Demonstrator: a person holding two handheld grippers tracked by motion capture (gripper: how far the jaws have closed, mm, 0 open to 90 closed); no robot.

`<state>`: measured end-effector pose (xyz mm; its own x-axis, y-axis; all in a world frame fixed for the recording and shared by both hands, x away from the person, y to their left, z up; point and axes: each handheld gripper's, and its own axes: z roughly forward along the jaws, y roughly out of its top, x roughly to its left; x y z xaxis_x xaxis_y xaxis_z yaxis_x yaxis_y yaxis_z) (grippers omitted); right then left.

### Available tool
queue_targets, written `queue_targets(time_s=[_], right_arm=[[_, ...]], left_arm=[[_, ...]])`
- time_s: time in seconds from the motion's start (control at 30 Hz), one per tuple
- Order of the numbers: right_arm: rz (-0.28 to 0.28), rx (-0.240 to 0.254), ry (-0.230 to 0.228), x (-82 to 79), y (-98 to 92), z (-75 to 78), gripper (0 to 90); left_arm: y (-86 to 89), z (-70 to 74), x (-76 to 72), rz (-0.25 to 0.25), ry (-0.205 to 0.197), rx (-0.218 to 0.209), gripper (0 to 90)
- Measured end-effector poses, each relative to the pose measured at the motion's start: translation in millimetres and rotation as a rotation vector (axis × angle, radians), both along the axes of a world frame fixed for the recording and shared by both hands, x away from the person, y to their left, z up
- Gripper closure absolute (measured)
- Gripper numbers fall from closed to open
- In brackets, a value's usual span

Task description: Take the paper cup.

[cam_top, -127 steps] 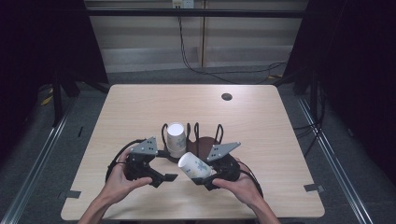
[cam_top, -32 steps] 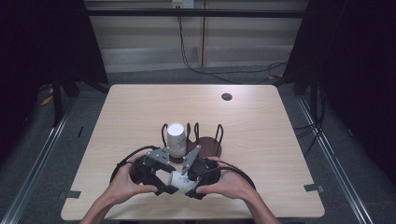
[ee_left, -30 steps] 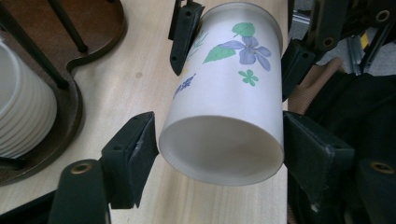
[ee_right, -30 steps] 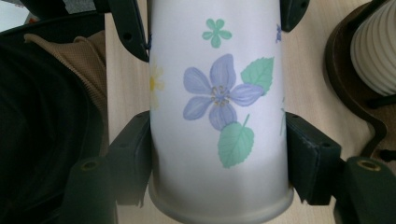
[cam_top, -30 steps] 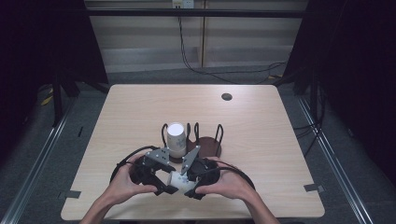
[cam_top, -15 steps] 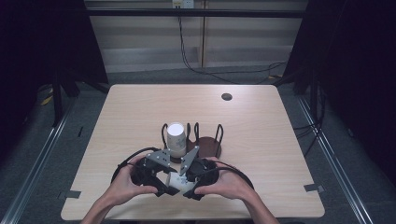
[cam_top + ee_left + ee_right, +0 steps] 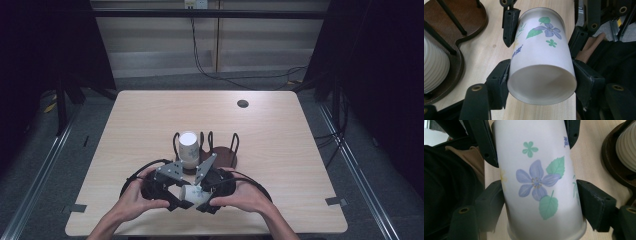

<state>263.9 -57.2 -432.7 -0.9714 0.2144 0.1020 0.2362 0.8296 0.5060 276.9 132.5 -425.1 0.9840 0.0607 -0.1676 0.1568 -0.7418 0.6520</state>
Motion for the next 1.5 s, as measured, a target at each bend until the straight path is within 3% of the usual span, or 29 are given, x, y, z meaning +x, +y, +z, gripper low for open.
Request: queue_targets(time_s=[0.2,0.6,0.73,1.13,1.5], right_arm=[[-0.014,0.033,-0.014,0.6,-5.4,1.0,14.3],[-0.070,0.140,-0.023,6.8,-23.6,5.5,14.2],[-0.086,0.158,-0.023,8.3,-28.6,7.4,14.2],[-0.159,0.252,-0.042,10.1,-43.7,10.1,14.3],[-0.200,0.339,-0.022,10.2,-50.6,10.1,14.3]], left_arm=[[2.1,-2.3,1.5,0.008,0.013,-0.013,36.9],[12.1,-1.0,6.1,0.041,-0.005,-0.062,36.8],[14.7,-0.7,6.4,0.057,0.007,-0.087,36.8],[20.7,0.2,7.7,0.076,-0.016,-0.114,36.8],[29.8,2.8,10.0,0.118,-0.020,-0.183,36.7]])
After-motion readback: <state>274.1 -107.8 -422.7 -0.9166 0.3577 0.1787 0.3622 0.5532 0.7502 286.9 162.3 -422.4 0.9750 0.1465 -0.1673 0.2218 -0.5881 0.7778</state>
